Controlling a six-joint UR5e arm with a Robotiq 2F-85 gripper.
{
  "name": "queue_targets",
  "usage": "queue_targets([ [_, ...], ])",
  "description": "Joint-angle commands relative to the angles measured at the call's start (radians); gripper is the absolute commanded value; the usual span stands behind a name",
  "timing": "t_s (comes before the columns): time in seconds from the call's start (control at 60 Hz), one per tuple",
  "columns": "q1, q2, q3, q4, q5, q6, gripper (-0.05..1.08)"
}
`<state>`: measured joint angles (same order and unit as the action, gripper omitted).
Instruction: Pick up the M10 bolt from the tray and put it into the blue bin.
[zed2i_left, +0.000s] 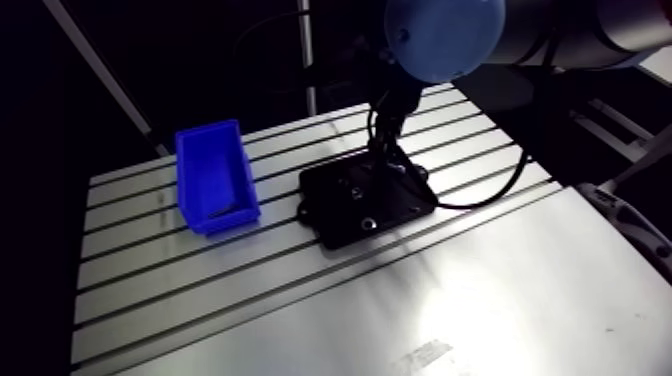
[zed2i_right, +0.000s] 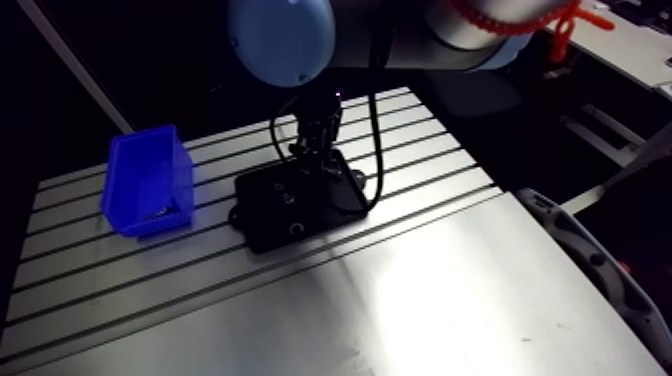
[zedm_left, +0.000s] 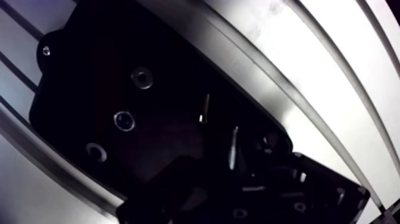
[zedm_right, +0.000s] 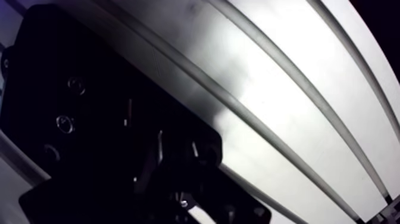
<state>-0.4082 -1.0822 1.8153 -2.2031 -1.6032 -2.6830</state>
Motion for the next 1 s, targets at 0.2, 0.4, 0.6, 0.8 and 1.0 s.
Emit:
queue_targets([
  [0.2,0.0,0.003,0.0,-0.001,-0.004,0.004,0.72],
  [0.4,0.0,0.002,-0.001,-0.001,-0.004,0.004,0.74],
  [0.6,0.0,0.003,-0.001,-0.001,-0.002,0.004,0.75],
  [0.8,0.0,0.002,0.0,-0.001,-0.004,0.004,0.76],
  [1.0,0.0,0.002,0.0,-0.001,-0.004,0.004,0.76],
])
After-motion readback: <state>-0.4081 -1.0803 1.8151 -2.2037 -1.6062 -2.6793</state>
